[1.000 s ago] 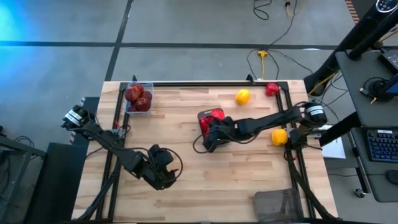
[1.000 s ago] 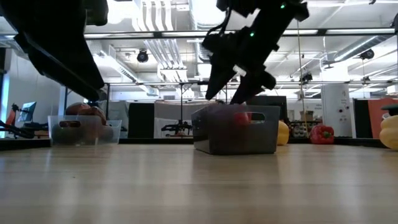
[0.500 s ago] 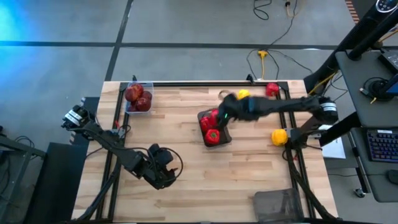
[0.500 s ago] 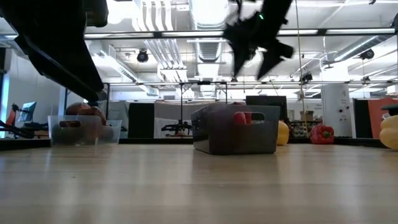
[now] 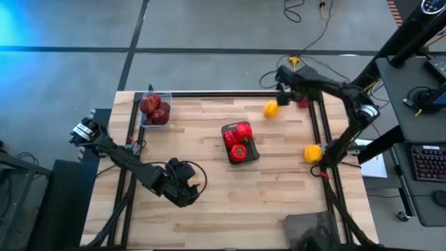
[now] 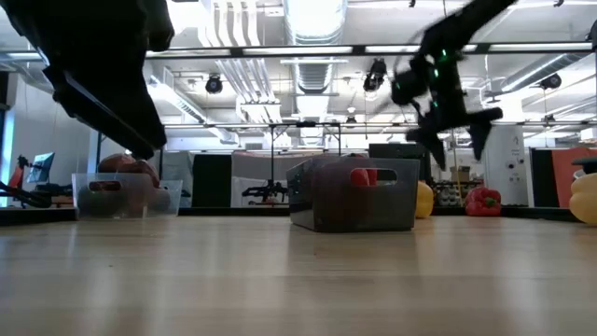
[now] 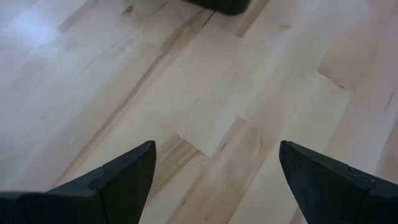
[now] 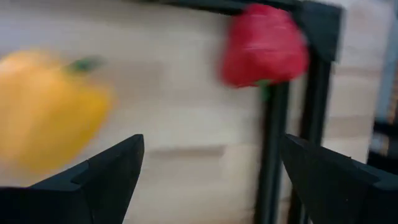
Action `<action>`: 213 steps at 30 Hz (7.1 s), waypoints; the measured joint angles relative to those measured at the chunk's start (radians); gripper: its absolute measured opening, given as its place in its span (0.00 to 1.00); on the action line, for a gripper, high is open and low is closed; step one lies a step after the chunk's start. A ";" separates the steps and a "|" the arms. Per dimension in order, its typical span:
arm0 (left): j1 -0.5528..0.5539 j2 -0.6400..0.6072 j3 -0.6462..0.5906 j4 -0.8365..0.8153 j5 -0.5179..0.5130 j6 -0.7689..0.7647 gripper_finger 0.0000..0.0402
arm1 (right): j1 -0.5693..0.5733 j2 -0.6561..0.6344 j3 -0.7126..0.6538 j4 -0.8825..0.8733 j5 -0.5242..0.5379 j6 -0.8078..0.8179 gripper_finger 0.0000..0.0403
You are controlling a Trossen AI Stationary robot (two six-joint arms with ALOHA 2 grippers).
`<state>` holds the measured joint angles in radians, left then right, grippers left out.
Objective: Sort produce into baskets
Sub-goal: Put the red bell pepper into the top black transparent bin, then put the yellow bell pepper into the bottom black transparent bin
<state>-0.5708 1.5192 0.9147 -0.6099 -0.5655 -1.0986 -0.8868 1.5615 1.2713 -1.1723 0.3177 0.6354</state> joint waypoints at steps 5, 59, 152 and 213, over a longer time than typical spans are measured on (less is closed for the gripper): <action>0.014 0.000 -0.001 0.001 0.008 -0.059 0.81 | -0.124 0.062 0.003 0.066 0.006 0.011 0.91; 0.042 -0.001 -0.028 0.013 -0.059 -0.155 0.81 | -0.077 0.105 -0.022 0.237 0.121 0.072 0.91; -0.012 -0.003 -0.026 0.155 -0.086 -0.074 0.81 | 0.308 0.082 0.096 0.133 -0.163 0.364 0.93; 0.138 -0.032 -0.027 0.390 -0.076 0.505 0.81 | 1.688 -0.086 0.095 0.002 -0.177 1.070 0.76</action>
<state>-0.4327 1.4868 0.8875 -0.2203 -0.6415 -0.5937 0.8015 1.4750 1.3666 -1.1707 0.1410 1.7054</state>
